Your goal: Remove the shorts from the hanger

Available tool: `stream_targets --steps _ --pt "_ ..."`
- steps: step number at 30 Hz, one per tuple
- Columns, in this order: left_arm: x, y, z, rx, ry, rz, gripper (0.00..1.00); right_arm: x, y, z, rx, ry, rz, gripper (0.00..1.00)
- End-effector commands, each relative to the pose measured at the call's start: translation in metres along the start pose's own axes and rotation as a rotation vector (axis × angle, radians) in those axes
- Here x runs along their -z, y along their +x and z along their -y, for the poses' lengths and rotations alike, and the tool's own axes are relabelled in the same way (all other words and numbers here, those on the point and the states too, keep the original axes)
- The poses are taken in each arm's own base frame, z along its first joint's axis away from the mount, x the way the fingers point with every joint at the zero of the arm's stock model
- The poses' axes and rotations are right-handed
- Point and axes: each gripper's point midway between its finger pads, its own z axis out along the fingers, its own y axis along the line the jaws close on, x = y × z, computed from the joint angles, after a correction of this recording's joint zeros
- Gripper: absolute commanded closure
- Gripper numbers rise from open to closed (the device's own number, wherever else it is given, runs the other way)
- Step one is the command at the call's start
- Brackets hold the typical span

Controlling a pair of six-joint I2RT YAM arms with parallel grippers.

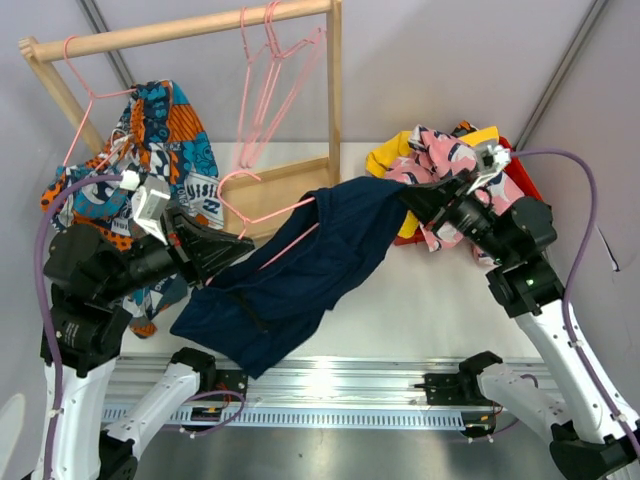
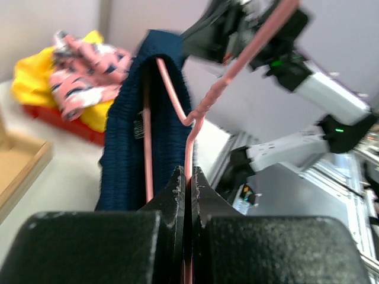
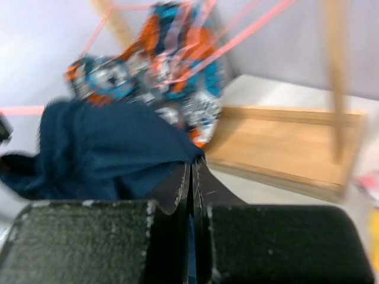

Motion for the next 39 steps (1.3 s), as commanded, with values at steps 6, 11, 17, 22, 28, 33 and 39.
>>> stream_targets --steps 6,11,17,22,28,33,39 --pt "0.014 0.028 -0.029 -0.039 -0.169 -0.077 1.0 0.051 -0.096 0.082 0.01 0.407 0.353 1.0" --pt "0.017 0.04 -0.028 -0.032 -0.161 -0.091 1.0 0.053 -0.092 0.114 -0.051 0.488 0.361 1.0" --pt "0.017 0.035 -0.029 -0.034 -0.17 -0.074 1.0 0.052 -0.069 0.123 -0.104 0.48 0.333 1.0" --pt "0.004 0.013 -0.044 -0.02 -0.211 0.026 1.0 0.032 -0.031 0.052 -0.107 0.081 0.203 1.0" --pt "-0.016 -0.035 -0.093 -0.03 -0.393 0.119 1.0 0.004 0.027 -0.023 0.003 -0.05 -0.071 1.0" --pt "0.026 -0.049 -0.125 -0.105 -0.716 0.094 1.0 -0.002 -0.052 -0.006 0.159 0.166 0.067 1.0" --pt "0.074 -0.051 -0.109 -0.126 -0.854 0.128 1.0 -0.002 -0.213 0.035 0.271 0.452 0.365 1.0"
